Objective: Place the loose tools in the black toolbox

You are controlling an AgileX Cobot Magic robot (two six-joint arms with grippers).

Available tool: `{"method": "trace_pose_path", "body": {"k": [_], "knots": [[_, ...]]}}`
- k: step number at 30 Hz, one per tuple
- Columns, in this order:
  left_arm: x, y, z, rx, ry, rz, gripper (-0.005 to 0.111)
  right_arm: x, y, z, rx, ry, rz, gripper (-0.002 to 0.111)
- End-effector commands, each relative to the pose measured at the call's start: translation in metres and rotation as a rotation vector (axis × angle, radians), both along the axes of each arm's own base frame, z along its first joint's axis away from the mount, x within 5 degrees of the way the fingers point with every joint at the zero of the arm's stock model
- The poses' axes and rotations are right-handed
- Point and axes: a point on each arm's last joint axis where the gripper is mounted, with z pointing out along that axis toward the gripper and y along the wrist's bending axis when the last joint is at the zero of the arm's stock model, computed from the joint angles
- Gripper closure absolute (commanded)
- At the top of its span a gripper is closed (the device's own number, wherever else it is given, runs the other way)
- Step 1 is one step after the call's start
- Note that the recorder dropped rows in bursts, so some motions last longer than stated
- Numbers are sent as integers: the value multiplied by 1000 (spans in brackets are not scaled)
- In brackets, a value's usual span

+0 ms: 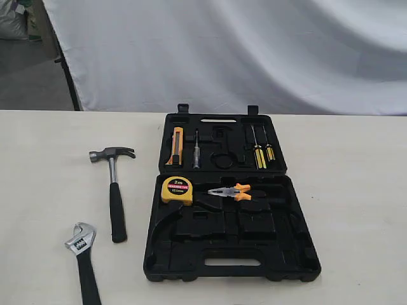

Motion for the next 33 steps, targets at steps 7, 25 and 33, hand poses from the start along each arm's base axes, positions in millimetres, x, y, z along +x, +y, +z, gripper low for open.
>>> {"method": "trace_pose_path", "body": {"k": [7,25,33], "knots": [[-1,1,2,2,-13,26,106,0,-1,0,-9,-12,-7,109],[-1,1,2,2,-13,26,106,0,-1,0,-9,-12,-7,109],[-1,1,2,2,-13,26,106,0,-1,7,90,-89,-17,109]]}}
